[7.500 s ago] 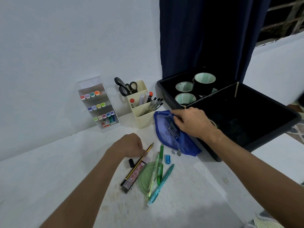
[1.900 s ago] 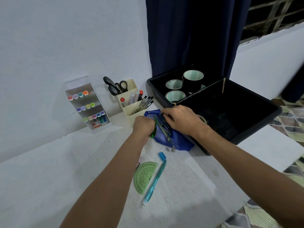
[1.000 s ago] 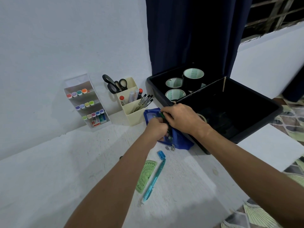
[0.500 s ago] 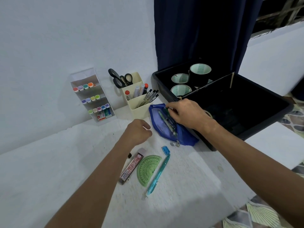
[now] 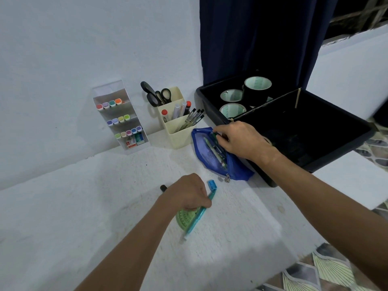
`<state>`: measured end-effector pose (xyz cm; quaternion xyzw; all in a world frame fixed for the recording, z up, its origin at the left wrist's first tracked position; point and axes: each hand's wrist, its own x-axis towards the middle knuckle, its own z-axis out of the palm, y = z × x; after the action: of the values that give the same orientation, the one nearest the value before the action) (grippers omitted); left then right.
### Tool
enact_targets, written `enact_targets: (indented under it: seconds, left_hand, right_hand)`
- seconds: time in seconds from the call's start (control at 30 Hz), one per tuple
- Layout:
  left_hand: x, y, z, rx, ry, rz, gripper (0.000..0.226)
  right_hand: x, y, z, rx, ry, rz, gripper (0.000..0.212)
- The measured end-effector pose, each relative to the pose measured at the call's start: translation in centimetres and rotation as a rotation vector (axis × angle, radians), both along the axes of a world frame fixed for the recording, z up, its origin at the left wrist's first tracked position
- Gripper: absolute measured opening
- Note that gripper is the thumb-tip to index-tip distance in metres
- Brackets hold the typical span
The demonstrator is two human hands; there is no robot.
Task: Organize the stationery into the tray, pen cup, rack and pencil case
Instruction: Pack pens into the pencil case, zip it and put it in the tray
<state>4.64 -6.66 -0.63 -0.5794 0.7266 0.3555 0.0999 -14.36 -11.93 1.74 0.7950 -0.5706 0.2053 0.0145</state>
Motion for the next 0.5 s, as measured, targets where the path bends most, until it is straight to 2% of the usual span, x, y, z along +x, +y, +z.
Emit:
enact_targets:
  seconds: [0.17, 0.4, 0.5]
  left_hand:
    - [0.5, -0.9, 1.6, -0.050, 0.017, 0.114, 0.030]
    - [0.6, -4.4, 4.1, -0.076, 0.305, 0.332, 0.021]
    - [-0.8, -5.9, 4.1, 0.002, 0.469, 0.462, 0.015]
  right_hand:
    - [0.0, -0.1, -0.1, 0.002, -0.005, -0.009, 0.024]
    - [0.0, -0.2, -0.2, -0.020, 0.002, -0.007, 0.025]
    - [0.0, -0.1, -0.2, -0.027, -0.011, -0.010, 0.027]
